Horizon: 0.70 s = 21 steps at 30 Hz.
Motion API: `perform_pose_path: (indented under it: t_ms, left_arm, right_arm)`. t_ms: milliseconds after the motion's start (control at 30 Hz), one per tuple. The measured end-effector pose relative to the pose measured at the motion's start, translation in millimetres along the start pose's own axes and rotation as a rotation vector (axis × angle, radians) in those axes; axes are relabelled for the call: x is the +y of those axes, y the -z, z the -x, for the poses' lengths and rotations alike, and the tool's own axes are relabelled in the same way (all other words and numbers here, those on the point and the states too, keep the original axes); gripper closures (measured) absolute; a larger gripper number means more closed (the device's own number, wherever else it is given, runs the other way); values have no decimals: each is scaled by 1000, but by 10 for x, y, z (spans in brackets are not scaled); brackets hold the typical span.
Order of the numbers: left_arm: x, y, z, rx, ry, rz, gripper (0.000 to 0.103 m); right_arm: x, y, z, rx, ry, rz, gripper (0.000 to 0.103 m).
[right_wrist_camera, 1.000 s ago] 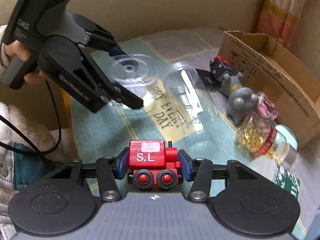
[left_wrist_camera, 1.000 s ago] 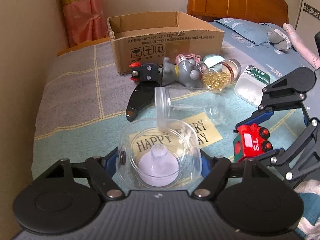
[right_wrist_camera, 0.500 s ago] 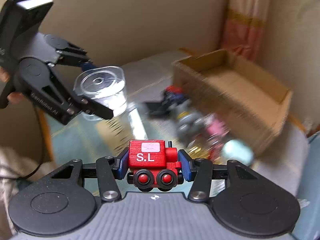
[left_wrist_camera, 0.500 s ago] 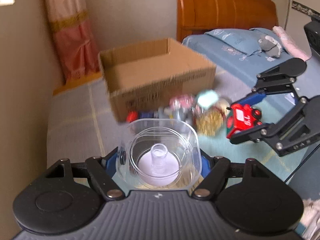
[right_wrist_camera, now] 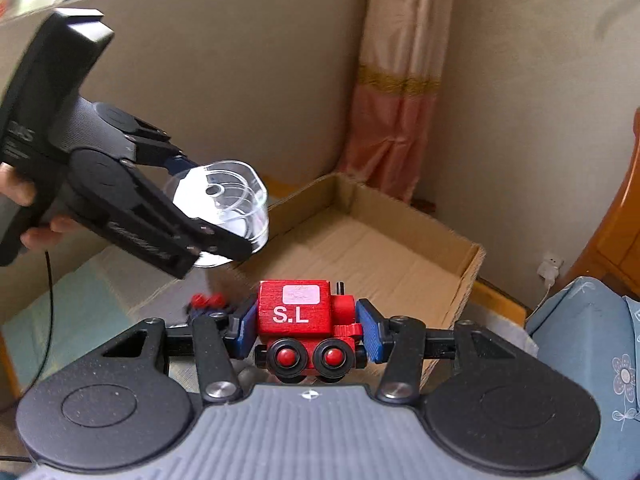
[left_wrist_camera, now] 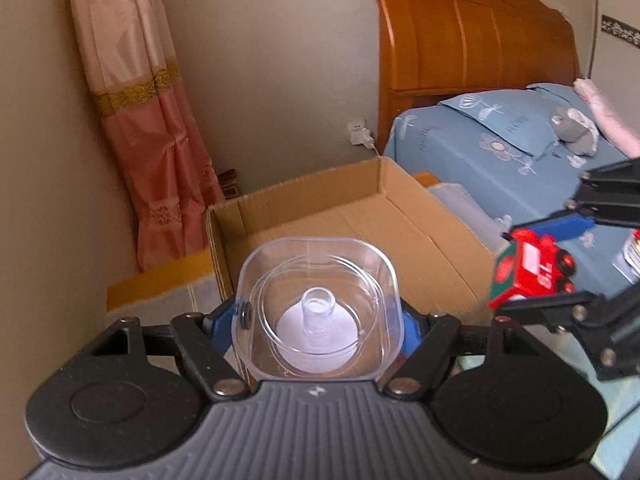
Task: Organize rigid objects
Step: 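Carry the cup with the left tool into the box while the right tool drops the train in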
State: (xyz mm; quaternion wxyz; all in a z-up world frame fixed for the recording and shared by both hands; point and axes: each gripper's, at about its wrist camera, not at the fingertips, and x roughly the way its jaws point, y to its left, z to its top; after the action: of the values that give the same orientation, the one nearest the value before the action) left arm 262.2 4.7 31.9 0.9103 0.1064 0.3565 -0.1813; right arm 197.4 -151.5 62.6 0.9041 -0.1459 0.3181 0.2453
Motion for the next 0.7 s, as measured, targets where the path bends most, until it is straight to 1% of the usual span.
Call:
perform_pose_path:
  t_ms: [100,233,300,367,400,433,533,600,700]
  left_arm:
    - [67,-148,-241,16,-8,13,28]
    - [159,-288,-569,47,-42,39,28]
    - [205,-322,-706,49,-58,49,27]
    - [243,-333,-827,53,-90,59,15]
    - [257,-325,-862,60,-104,63,14]
    - [270,-303,-880,62,-109,69,14]
    - [309,-235,-838,72,-90,85,14]
    - [327,-195,-761,67,-81,87,14]
    - [317,-110,-588,53,-77,72,11]
  right_arm:
    - [-151,-92,-128,5,27,-25,47]
    - [-346,-158,-240,5,39,-62,47]
    - [-417,-178,-296,6,46,-74,47]
    - [-480,-189,-340,10,51,-82,47]
    - [-493,-192,-354,13,52,-86,47]
    - [-522,-190,-388,20,53,-91,47]
    - [-561,-166,-445,34,59,-97,47]
    - [-582,-157,-478,39,59,-106,47]
    - [-623,-170,-580,49,56,-124,47]
